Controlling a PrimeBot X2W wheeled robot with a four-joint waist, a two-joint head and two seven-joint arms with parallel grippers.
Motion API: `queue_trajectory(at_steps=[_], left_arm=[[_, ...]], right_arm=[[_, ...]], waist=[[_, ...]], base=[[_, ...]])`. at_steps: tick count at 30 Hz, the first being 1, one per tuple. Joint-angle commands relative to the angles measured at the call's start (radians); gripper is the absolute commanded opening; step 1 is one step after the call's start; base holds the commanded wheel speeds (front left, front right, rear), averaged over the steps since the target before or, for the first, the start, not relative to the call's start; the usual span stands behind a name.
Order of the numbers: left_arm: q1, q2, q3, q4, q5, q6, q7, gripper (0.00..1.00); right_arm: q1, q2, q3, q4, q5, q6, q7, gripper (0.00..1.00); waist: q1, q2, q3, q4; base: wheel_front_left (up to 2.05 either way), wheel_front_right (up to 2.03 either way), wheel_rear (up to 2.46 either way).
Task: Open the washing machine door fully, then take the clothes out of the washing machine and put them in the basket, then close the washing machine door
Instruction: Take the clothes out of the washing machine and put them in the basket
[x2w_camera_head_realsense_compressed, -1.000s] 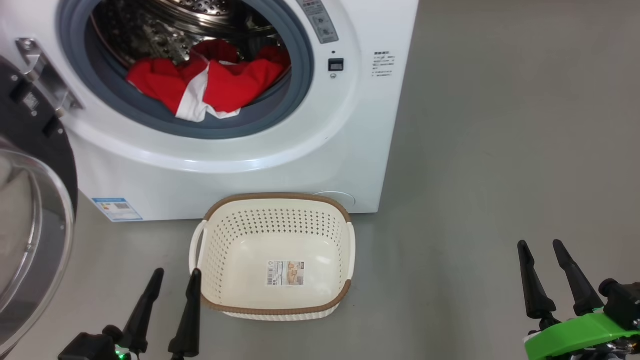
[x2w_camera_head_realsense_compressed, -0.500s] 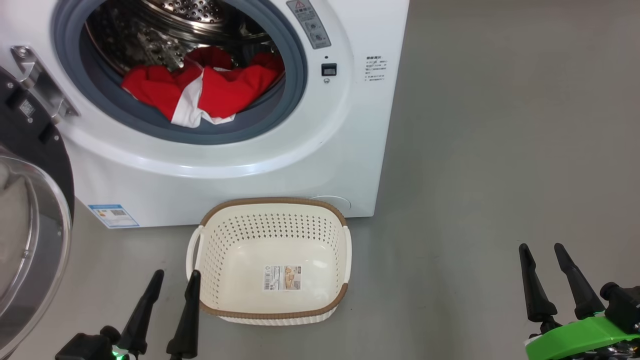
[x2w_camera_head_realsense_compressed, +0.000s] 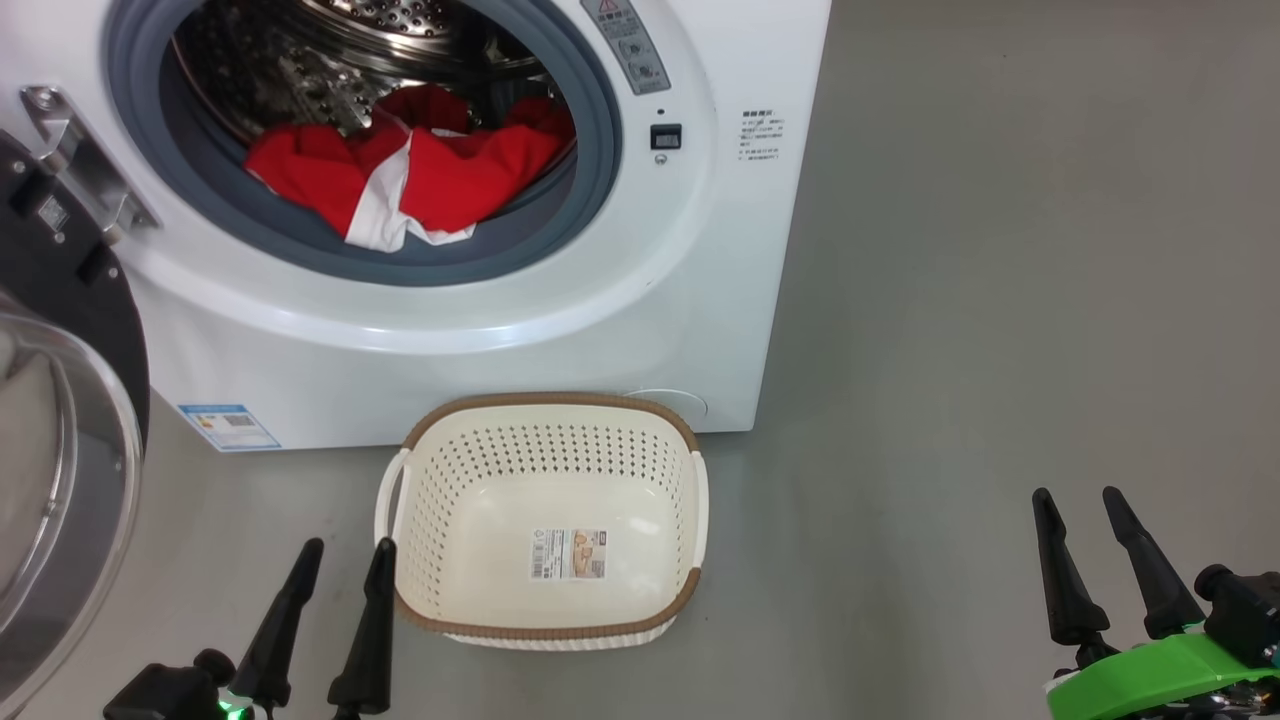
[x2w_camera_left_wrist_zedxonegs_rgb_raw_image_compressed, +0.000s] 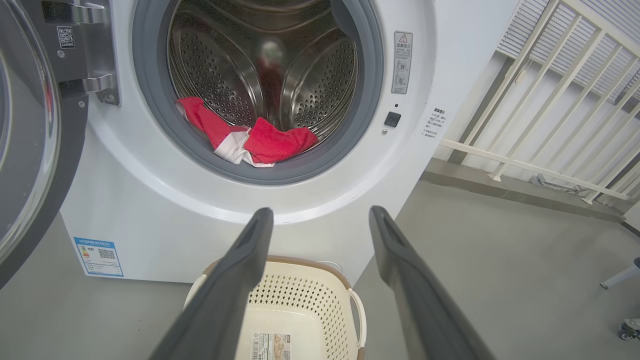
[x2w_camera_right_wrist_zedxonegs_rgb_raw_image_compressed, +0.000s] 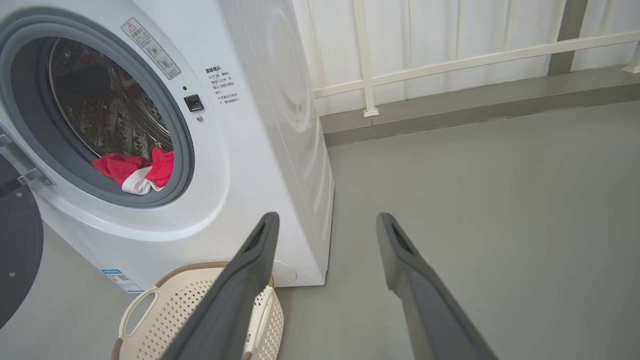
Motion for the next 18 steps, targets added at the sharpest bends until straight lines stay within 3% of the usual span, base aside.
queue_trajectory(at_steps=[1,18], left_arm=[[-0.044,0.017,0.036,-0.021,-0.007,-0.005,-0.005,1.0],[-0.063,0.004,0.053,-0.023,-0.001,-0.005,-0.005,1.0]], right_arm=[[-0.02,-0.016,0.026,-0.026,-0.004,0.005,-0.006,1.0],[-0.035,-0.015,0.04,-0.027,-0.006,0.005,-0.006,1.0]], waist=[[0.0,0.0,0.003,0.0],[0.0,0.0,0.022,0.008]], base=[[1.09,-1.15,0.06],[1.02,-1.03,0.01]])
